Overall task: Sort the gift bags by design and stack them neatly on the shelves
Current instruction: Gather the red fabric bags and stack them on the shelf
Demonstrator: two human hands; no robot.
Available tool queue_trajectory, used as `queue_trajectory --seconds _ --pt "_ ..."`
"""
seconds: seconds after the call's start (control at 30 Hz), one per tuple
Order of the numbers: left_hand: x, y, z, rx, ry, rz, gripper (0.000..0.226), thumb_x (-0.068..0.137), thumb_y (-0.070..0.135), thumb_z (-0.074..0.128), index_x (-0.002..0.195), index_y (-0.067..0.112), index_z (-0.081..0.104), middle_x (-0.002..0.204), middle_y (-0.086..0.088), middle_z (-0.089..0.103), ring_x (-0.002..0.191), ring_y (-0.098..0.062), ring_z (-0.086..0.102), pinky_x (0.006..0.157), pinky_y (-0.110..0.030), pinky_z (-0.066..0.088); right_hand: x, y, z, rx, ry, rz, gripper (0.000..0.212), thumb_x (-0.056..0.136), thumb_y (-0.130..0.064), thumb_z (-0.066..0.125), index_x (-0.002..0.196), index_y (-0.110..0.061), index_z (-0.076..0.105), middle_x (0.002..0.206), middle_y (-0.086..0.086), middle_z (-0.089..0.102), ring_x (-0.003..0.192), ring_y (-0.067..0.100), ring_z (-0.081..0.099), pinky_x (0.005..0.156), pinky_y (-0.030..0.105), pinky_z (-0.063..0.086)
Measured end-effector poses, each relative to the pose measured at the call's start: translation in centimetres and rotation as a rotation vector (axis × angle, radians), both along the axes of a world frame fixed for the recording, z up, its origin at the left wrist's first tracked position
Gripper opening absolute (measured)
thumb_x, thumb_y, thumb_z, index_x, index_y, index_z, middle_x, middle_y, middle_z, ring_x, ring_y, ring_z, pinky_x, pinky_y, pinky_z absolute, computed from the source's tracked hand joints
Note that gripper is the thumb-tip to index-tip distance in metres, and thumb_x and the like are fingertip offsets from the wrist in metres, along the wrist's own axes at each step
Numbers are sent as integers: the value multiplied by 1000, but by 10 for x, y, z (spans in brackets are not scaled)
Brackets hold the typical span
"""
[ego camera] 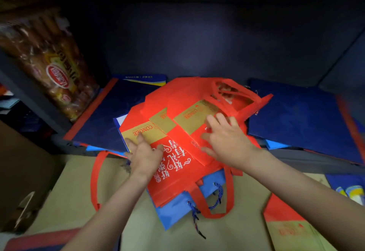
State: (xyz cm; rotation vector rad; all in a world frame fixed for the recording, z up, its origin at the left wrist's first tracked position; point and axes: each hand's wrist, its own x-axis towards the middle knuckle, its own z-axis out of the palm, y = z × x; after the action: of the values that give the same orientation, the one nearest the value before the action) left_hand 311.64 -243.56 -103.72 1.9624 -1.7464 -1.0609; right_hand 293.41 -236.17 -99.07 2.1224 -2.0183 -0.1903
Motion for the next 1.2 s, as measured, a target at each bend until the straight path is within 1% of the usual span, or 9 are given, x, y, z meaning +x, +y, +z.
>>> queue_trajectory --seconds 0.07,0.13,0.37,0.6,0.73,0.83,0.93,1.07,1.2 --pt "-6 0 5 2 82 23 74 91 27 55 150 16 11 156 -17 -7 142 -41 8 113 -46 18 0 -6 -9 268 -242 -80 65 80 -63 53 134 -27 47 151 12 13 139 39 8 107 59 18" --pt "-11 2 9 3 175 95 73 91 25 54 149 14 12 155 -20 -4 141 -39 11 113 -43 18 -1 -13 -17 466 -335 -200 90 78 -67 52 149 -26 13 155 8 -12 140 41 -15 109 62 9" --pt "-3 -9 4 40 454 382 50 84 31 53 127 10 39 129 -16 46 121 -37 45 103 -49 37 8 -13 -37 565 -154 -232 104 76 -34 72 148 -15 -1 152 16 2 135 42 17 104 51 31" --pt "-9 -15 14 53 592 385 32 87 25 48 115 10 48 114 -13 58 103 -33 58 94 -48 47 -35 -14 9 155 -73 -224 39 93 -18 38 132 -15 38 117 14 59 107 34 58 80 38 46" --pt "-12 -23 26 80 618 356 10 92 21 46 84 18 50 98 -3 58 97 -25 55 93 -37 45 -65 -22 55 -80 -217 -261 43 91 -19 43 133 -16 34 113 22 59 101 42 57 79 44 45" --pt "-14 -31 31 101 599 300 23 90 28 48 105 14 58 119 -10 59 105 -27 57 92 -39 48 -75 -24 77 -139 -216 -227 46 91 -18 41 136 -17 31 115 20 58 98 43 56 76 44 43" --pt "-21 -29 40 146 744 275 25 92 19 48 115 12 54 98 -7 64 77 -17 61 58 -24 51 -75 -25 86 -92 -119 -202 44 92 -20 40 135 -19 30 124 13 55 101 40 57 74 42 43" --pt "-37 -23 27 120 828 323 43 79 26 55 121 20 46 109 -11 64 94 -29 64 88 -47 52 -54 -20 55 5 68 -73 45 93 -30 26 136 -16 28 129 7 49 112 30 53 79 39 46" --pt "-42 -30 12 99 773 262 54 72 30 53 124 21 43 111 -11 64 99 -32 63 92 -49 49 -43 -9 -17 402 44 -103 74 92 -47 42 148 -20 1 152 10 18 133 34 28 107 48 27"
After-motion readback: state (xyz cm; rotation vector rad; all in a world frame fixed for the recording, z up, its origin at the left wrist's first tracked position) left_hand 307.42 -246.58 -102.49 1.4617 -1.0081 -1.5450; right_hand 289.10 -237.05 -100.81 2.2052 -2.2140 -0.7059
